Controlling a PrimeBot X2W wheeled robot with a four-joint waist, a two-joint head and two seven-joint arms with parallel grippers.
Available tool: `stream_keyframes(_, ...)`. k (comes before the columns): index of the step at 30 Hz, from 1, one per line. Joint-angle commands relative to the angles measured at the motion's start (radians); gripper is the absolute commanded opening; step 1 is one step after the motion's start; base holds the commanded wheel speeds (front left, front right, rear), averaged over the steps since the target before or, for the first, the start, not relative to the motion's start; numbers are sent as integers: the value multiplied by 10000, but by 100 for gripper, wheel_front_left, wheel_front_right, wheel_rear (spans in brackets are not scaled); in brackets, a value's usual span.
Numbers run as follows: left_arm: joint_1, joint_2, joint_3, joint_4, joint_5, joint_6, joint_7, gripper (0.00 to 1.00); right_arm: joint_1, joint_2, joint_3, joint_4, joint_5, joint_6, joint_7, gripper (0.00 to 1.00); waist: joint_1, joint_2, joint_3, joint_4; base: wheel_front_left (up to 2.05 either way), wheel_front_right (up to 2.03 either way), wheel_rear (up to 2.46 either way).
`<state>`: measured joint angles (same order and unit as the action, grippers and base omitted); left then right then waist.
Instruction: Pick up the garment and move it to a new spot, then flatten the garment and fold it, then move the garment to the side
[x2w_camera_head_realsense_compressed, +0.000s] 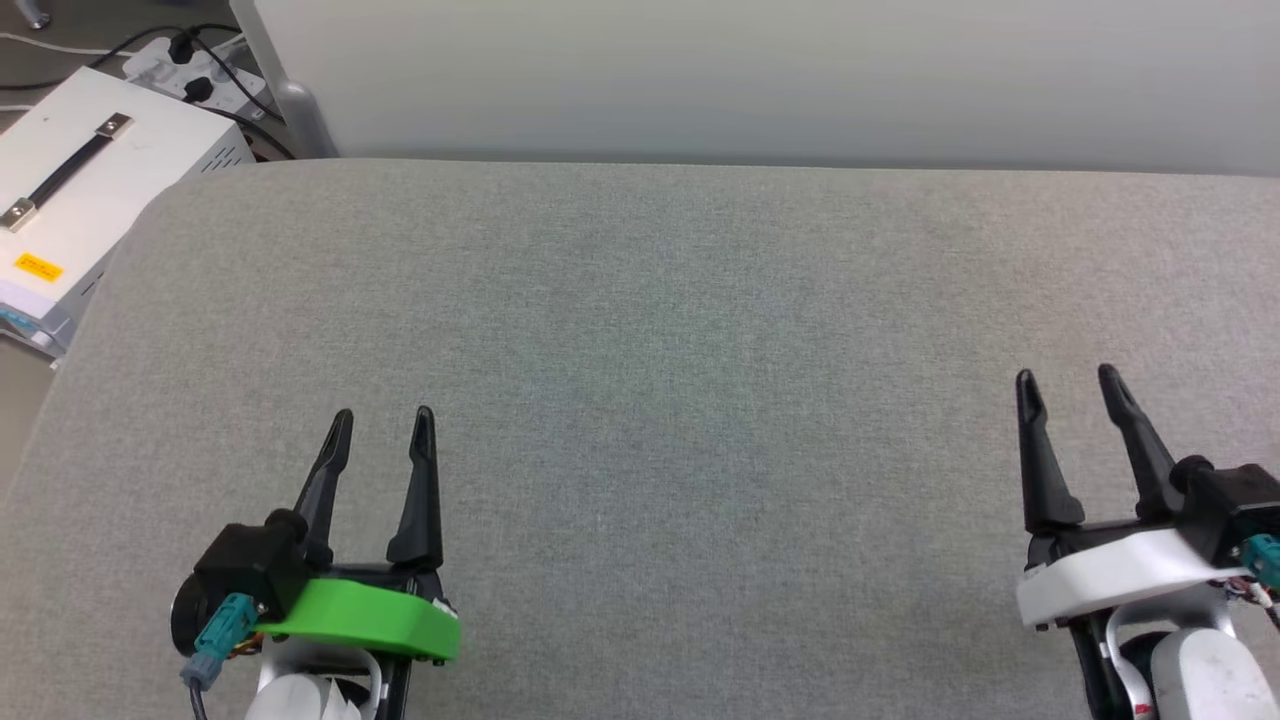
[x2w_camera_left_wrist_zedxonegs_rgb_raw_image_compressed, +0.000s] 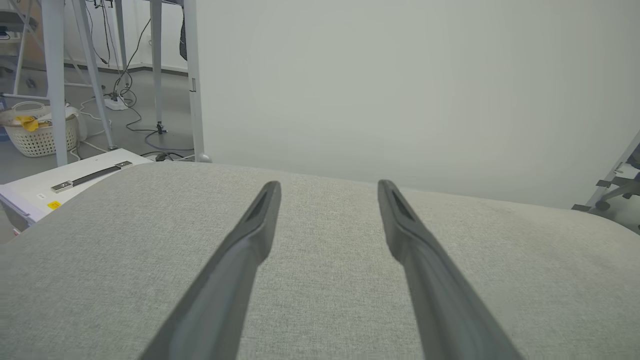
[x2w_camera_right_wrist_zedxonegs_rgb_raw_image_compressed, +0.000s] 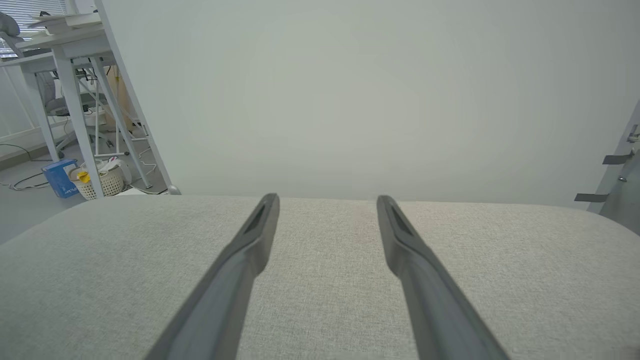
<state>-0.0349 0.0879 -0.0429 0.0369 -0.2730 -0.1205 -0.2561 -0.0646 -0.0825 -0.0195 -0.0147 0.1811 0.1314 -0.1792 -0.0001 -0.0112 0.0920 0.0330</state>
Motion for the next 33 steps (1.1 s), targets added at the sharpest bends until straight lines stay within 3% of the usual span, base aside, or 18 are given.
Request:
stream_keyframes(1, 171, -63, 59, 93, 133, -59, -56, 100, 175, 67, 32, 107, -144, -7, -129, 100, 1, 112, -108, 85, 0, 0, 0)
stream_keyframes(33, 345, -254, 213, 134, 305, -101, -57, 100, 205, 322, 211, 676, -303, -7, -472, 100, 1, 112, -150, -63, 0, 0, 0)
